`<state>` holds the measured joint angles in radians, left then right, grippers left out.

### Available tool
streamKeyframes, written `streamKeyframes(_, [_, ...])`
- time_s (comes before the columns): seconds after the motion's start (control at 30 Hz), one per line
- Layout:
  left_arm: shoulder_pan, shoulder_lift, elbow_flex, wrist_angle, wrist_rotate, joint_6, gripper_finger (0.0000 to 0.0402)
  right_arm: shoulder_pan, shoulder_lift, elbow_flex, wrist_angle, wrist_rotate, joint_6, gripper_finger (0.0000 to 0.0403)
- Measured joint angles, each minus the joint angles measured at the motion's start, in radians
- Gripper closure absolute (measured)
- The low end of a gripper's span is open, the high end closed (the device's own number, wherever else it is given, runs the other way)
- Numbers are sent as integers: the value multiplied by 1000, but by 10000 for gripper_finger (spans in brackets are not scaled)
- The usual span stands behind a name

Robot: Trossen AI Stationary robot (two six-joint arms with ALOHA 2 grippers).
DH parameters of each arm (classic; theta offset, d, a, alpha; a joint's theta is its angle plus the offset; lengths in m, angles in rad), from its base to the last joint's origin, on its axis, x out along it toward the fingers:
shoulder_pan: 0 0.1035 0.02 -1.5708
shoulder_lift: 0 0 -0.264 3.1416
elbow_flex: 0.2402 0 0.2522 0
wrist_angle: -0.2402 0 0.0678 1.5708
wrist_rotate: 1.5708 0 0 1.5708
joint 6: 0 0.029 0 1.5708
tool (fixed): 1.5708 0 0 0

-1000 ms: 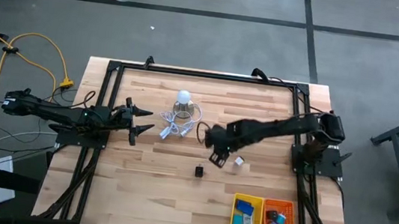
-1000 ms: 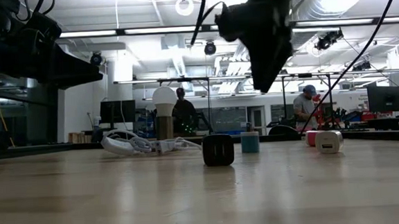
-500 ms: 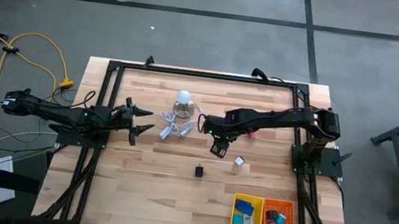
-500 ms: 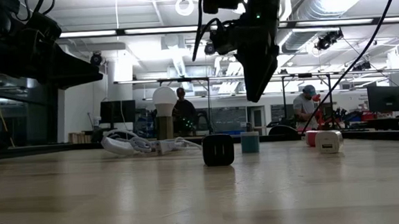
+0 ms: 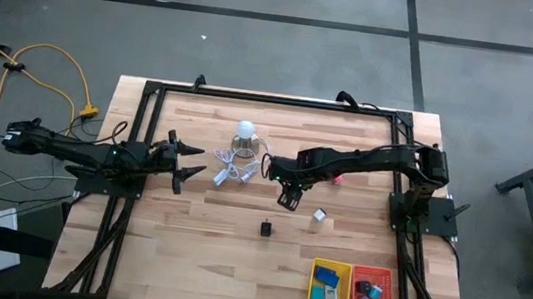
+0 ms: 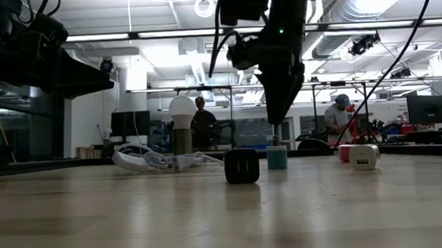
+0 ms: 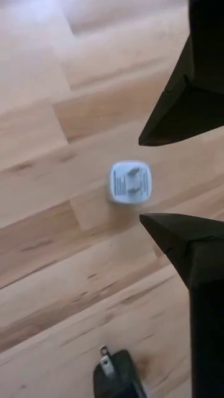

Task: Pick & Place Office items
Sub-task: Put the blue charger adapter into the orange basket

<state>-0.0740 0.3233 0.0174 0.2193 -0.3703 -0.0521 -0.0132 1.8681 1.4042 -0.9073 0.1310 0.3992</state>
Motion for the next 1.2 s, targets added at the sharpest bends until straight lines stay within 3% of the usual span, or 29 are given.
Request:
streamKeyframes(0.7, [0, 0, 0, -1, 0, 0, 171, -1, 5, -176, 176, -30, 67, 230])
streamKeyframes(1.2, [0, 0, 0, -1, 0, 0, 171, -25, 5, -211, 284, -29, 24, 230])
